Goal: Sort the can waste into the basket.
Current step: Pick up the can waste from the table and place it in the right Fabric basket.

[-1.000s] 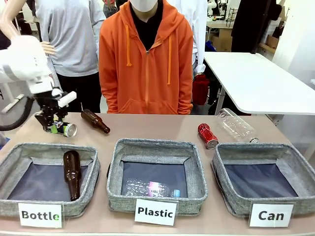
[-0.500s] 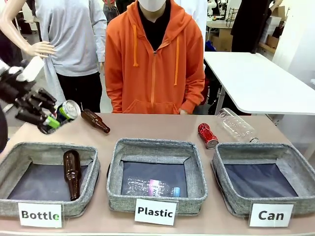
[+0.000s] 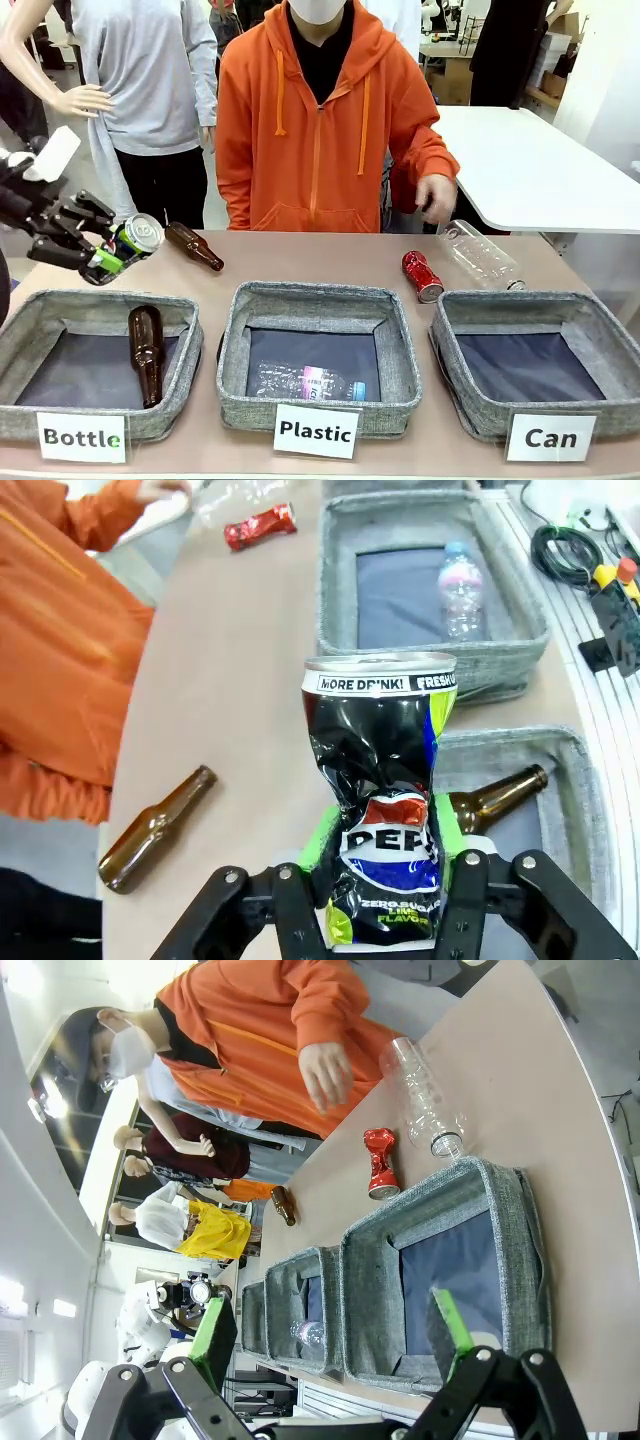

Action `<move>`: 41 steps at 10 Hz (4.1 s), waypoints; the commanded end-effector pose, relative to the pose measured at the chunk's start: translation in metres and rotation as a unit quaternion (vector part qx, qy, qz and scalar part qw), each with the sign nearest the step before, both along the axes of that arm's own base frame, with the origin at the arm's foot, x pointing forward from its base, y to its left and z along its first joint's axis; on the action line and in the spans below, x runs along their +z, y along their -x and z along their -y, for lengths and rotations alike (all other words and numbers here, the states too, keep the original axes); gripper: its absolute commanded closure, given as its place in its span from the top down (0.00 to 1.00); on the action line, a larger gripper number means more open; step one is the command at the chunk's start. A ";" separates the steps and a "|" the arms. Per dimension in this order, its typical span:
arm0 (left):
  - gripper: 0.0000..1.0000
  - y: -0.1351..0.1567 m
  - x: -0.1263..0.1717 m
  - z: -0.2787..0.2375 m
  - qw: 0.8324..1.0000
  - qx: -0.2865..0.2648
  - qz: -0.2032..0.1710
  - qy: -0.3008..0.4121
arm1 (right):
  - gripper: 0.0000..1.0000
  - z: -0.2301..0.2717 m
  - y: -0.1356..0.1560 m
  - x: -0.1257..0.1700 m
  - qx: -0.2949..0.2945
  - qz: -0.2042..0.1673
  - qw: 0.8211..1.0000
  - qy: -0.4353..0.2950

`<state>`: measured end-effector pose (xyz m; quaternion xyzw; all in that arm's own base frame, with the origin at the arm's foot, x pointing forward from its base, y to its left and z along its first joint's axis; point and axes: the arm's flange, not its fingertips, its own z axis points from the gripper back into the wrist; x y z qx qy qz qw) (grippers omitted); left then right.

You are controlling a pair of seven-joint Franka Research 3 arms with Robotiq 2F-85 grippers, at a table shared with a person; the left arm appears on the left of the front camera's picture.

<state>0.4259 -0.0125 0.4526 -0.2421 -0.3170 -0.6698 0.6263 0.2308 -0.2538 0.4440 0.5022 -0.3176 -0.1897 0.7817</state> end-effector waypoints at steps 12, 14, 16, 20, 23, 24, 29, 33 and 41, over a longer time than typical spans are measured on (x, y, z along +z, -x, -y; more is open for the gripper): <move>0.44 -0.031 0.095 0.528 0.986 -0.103 -0.124 0.049 | 1.00 0.038 0.040 0.050 -0.053 -0.048 0.997 0.027; 0.44 -0.040 0.073 0.655 0.985 -0.090 -0.147 0.023 | 1.00 0.051 0.071 0.062 0.004 -0.049 0.998 0.036; 0.44 -0.002 0.043 0.737 0.982 -0.117 -0.144 -0.030 | 1.00 0.075 0.065 0.048 -0.029 -0.063 0.997 -0.017; 0.44 -0.009 0.024 0.757 0.991 -0.059 -0.111 -0.046 | 1.00 0.058 0.079 0.056 -0.017 -0.047 0.999 0.016; 0.44 0.033 0.011 0.710 0.989 -0.085 -0.114 -0.038 | 1.00 0.058 0.079 0.056 -0.017 -0.047 0.999 0.016; 0.44 0.033 0.011 0.710 0.989 -0.085 -0.114 -0.038 | 1.00 0.058 0.079 0.056 -0.017 -0.047 0.999 0.016; 1.00 0.027 0.008 0.704 0.990 -0.086 -0.095 -0.051 | 1.00 0.058 0.079 0.056 -0.017 -0.047 0.999 0.016; 1.00 0.024 0.012 0.700 0.991 -0.078 -0.098 -0.046 | 1.00 0.058 0.079 0.056 -0.017 -0.047 0.999 0.016; 1.00 0.068 0.085 0.424 0.956 0.152 -0.251 -0.005 | 1.00 -0.075 -0.003 0.072 0.132 -0.024 0.990 0.038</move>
